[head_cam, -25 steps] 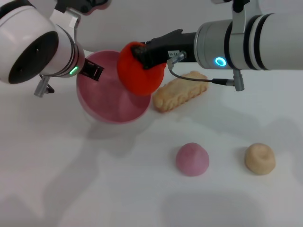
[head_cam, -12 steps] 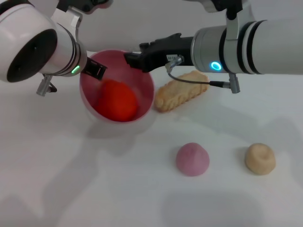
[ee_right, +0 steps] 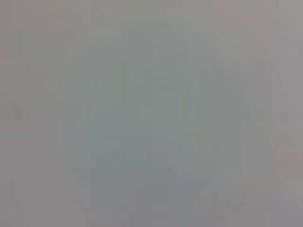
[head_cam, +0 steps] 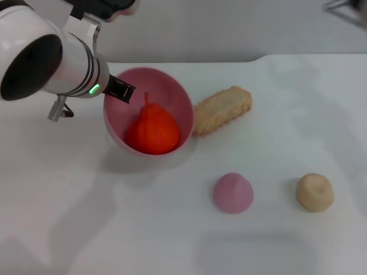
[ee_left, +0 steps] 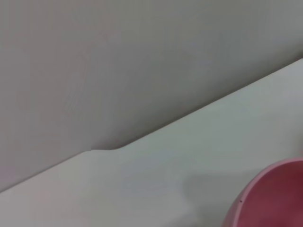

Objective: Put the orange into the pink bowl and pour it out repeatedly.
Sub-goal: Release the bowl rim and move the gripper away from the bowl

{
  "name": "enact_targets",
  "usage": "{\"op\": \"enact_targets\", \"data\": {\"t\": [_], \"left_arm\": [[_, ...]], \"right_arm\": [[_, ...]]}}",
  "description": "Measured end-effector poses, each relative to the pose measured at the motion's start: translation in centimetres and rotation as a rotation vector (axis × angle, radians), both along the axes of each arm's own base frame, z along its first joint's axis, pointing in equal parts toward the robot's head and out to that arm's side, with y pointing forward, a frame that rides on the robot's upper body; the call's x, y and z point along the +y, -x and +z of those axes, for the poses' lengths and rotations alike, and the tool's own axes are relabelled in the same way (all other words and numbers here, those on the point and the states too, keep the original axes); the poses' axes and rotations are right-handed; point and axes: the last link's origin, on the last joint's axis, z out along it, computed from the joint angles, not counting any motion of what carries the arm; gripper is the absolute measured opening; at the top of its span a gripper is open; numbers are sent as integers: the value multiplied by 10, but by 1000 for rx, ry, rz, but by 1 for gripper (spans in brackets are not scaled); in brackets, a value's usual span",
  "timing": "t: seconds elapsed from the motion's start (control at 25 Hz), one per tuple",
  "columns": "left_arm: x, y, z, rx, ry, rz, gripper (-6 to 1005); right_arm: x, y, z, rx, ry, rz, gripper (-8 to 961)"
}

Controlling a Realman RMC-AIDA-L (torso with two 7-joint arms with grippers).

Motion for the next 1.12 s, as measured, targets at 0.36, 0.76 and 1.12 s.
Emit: {"op": "enact_targets", "data": {"t": [0.36, 0.76, 1.12], "left_arm": [[4, 5, -1, -72, 15, 49, 46], [5, 23, -11, -144, 42, 124, 46], [3, 40, -16, -160, 61, 196, 46]], "right_arm": [[-42, -60, 3, -12, -226, 73, 641], [-56, -79, -18, -2, -194, 58, 642], [-52, -83, -20, 30, -186, 36, 642]]}}
